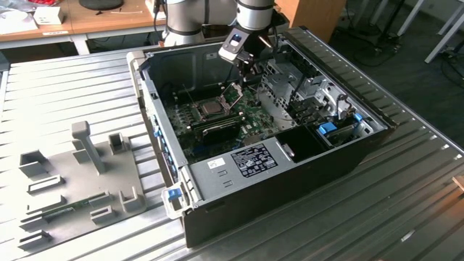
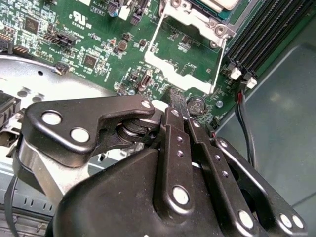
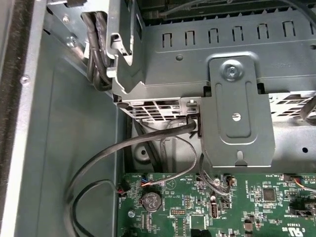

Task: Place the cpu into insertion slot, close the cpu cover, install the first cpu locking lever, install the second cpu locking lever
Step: 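Close the cpu cover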

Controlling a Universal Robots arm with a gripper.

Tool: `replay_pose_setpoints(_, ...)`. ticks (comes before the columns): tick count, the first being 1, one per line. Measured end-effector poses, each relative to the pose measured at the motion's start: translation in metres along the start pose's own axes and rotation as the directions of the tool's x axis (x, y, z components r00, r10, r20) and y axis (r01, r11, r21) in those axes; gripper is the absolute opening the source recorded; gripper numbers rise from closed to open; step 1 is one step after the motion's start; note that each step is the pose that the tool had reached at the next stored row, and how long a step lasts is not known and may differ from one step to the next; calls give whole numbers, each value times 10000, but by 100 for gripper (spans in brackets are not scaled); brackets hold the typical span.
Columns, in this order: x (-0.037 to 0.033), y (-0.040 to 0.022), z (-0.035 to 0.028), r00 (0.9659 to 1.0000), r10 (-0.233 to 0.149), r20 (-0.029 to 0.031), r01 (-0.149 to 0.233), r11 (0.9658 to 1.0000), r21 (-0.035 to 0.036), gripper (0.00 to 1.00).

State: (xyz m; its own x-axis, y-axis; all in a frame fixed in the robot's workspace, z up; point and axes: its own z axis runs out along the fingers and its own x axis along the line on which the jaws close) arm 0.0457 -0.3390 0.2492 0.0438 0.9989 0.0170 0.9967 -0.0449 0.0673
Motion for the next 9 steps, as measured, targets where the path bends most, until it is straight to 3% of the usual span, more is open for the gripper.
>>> replay_pose_setpoints(9,-1,-4,91,10000,12,0,-12,10000,0,10)
